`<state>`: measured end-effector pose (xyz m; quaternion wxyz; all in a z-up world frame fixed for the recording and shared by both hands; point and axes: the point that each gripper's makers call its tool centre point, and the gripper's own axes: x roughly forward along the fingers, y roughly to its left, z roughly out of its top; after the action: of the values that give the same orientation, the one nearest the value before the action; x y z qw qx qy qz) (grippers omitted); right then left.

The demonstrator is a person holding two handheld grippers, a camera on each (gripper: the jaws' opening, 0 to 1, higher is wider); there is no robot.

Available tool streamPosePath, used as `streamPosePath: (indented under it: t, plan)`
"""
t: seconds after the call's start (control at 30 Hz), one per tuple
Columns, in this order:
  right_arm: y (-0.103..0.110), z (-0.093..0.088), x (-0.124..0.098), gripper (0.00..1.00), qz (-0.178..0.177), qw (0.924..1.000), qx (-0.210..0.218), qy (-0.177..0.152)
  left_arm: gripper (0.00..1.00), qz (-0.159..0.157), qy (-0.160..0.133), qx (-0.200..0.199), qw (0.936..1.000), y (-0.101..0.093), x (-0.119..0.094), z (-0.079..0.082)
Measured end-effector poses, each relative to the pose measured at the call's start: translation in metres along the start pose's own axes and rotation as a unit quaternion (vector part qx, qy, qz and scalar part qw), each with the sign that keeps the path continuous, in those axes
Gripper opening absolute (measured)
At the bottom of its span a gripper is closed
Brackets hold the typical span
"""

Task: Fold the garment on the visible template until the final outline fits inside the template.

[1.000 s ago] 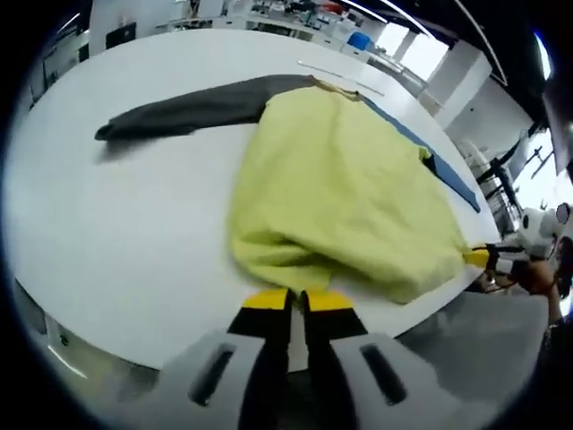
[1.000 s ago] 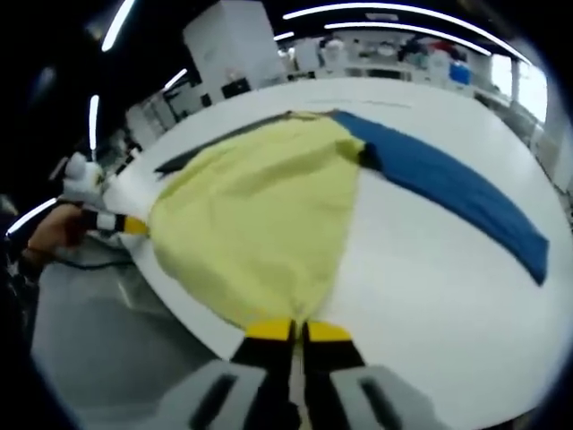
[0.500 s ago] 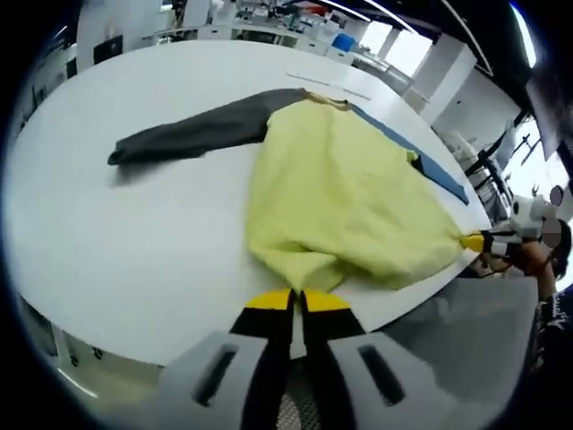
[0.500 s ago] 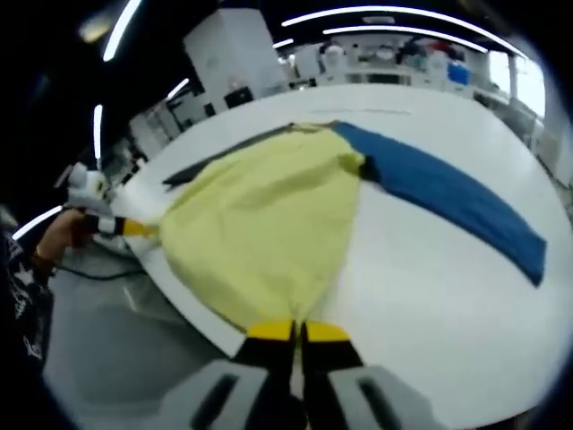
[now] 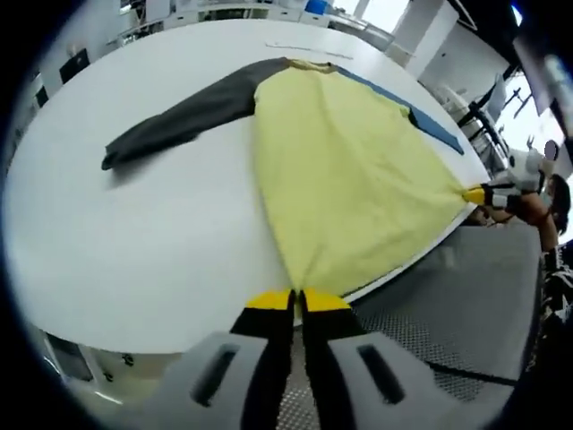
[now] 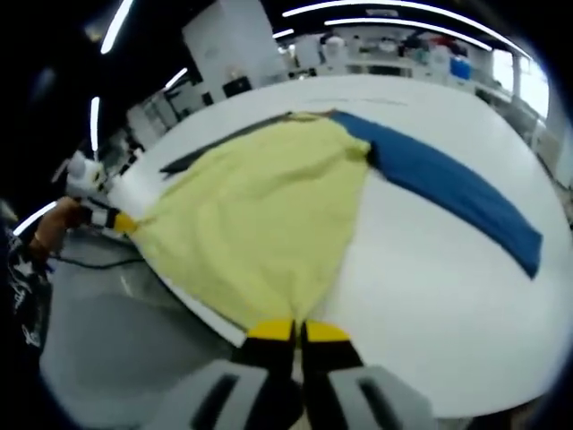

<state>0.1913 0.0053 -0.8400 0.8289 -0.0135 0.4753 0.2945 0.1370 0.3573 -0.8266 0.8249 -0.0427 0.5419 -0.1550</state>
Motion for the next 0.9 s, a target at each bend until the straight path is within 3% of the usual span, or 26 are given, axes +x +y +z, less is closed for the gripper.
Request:
streamPosePath:
  t: [0.2,0.9]
  plan:
    - [-0.001,-0.01,0.002,0.0,-0.006,0.9997,-0.001,0.023,0.0,0.005,0.016,0.007,0.9998,-0.002,0.008,-0.008]
    - [0.007,-0.022,-0.001,0.0,0.007,0.9985,-0.002,0.055,0.0,0.028,0.005,0.005,0.9996,0.004,0.015,-0.012]
